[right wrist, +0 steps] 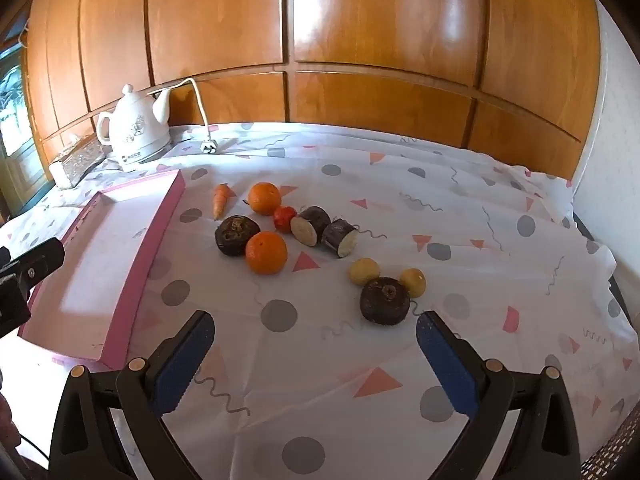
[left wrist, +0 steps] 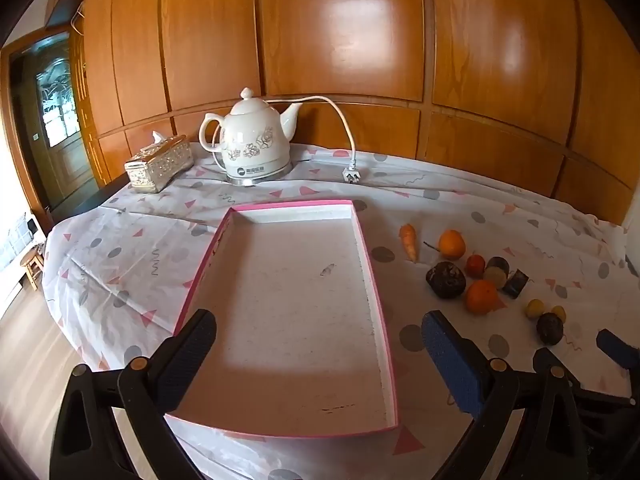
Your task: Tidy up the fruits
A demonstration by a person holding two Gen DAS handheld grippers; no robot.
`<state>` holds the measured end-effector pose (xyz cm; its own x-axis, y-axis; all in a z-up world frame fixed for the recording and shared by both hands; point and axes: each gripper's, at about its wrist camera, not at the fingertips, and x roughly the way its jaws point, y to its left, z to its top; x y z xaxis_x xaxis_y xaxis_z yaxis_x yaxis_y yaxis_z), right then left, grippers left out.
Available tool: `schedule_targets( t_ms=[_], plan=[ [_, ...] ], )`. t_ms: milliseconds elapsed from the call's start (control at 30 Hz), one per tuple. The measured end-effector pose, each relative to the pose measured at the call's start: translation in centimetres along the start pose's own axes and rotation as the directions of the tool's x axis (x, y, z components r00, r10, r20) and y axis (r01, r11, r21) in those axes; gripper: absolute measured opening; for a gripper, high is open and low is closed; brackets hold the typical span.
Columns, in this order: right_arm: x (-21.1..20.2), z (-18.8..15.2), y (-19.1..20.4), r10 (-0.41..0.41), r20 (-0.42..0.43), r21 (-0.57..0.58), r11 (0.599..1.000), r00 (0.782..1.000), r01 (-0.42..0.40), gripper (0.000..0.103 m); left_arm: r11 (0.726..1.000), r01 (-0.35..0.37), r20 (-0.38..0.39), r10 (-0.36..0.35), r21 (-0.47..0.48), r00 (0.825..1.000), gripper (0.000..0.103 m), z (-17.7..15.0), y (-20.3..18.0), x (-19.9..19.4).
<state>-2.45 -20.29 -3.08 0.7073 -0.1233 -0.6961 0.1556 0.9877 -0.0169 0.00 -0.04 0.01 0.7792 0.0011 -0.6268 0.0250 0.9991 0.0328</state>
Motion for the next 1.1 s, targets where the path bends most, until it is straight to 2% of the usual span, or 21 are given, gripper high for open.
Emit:
schedule_targets(
  t_ms=[367, 567, 1100],
  plan=[
    [-0.6, 0.4, 0.3, 0.008, 0.015, -0.011, 1.0, 1.0, -0.008, 0.103, 1.0, 0.014, 0.011, -0.014, -0.018, 1.0, 0.103, 0.0, 1.8, -1.1],
    [-0.6, 0.3, 0.4, 0.013, 0.02, -0.015, 1.0, 1.0, -0.013, 0.103, 1.0, -0.011, 0.003, 0.011, -0.021, 1.0, 0.103, 0.2, 0.6, -0.8],
    [-0.9, 0.3, 0.7, 0.016, 0.027, -0.025, 1.0, 0.999, -0.016, 0.103, 1.0, -0.005, 0.004, 0.005, -0.03, 1.0, 0.103, -0.1, 0.7, -1.0]
  ],
)
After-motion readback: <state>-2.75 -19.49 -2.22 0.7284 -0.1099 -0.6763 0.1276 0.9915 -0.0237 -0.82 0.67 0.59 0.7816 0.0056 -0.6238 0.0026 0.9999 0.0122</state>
